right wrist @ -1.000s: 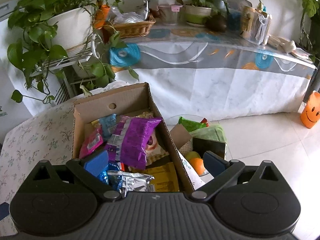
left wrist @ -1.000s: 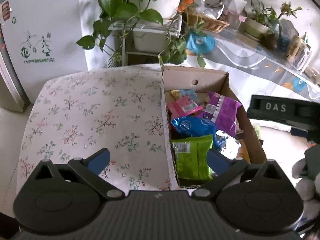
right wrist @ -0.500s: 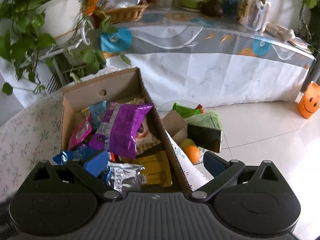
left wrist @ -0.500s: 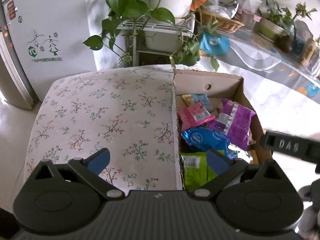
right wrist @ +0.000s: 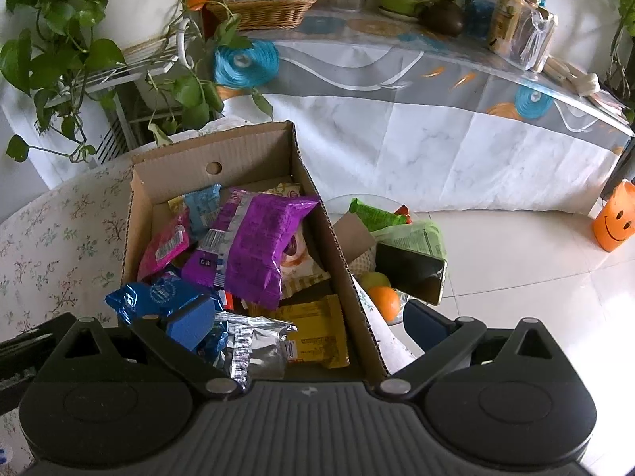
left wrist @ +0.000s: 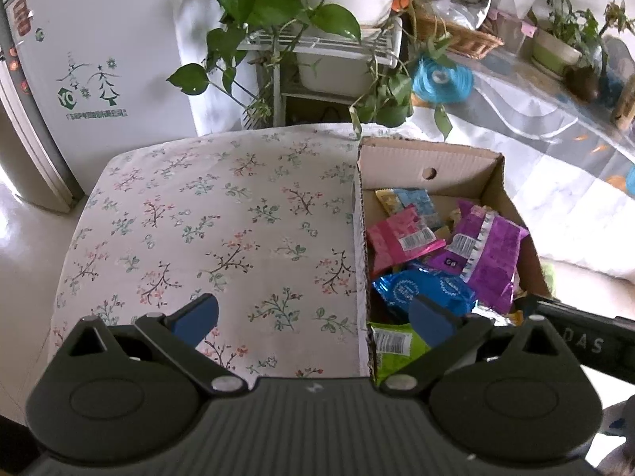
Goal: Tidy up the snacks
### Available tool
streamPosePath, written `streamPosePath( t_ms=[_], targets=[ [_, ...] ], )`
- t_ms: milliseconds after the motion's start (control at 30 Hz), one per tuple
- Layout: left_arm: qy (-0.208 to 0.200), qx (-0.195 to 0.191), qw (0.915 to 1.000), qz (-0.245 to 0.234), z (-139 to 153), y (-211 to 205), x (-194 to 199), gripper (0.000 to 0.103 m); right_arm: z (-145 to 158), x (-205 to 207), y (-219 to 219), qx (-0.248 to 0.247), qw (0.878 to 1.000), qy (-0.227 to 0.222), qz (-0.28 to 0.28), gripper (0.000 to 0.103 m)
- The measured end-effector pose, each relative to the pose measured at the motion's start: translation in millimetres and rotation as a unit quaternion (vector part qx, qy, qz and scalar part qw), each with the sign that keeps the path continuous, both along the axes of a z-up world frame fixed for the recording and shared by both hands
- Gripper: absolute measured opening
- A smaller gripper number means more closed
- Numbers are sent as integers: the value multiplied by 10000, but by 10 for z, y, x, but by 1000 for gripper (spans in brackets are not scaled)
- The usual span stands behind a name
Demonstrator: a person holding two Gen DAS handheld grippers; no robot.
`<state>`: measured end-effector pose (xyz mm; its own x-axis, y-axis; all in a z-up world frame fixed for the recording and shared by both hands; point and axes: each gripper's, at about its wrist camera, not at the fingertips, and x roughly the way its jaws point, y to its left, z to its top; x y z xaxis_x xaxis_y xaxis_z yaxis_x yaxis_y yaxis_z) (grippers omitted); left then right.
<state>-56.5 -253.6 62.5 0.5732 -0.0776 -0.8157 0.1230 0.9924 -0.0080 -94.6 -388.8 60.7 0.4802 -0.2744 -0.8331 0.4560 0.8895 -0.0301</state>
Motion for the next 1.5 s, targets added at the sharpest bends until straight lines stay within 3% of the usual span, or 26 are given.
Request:
streamPosePath(
  t_ms=[833, 1500],
  targets=[
    [-98, 453, 9983, -346, -23, -127, 111, 102, -24, 37, -7, -36, 9999, 97, -1, 103],
    [-117, 530, 9952, -812, 6, -193, 111, 101, -62, 64, -46, -50, 9998, 177, -73, 103]
  ],
)
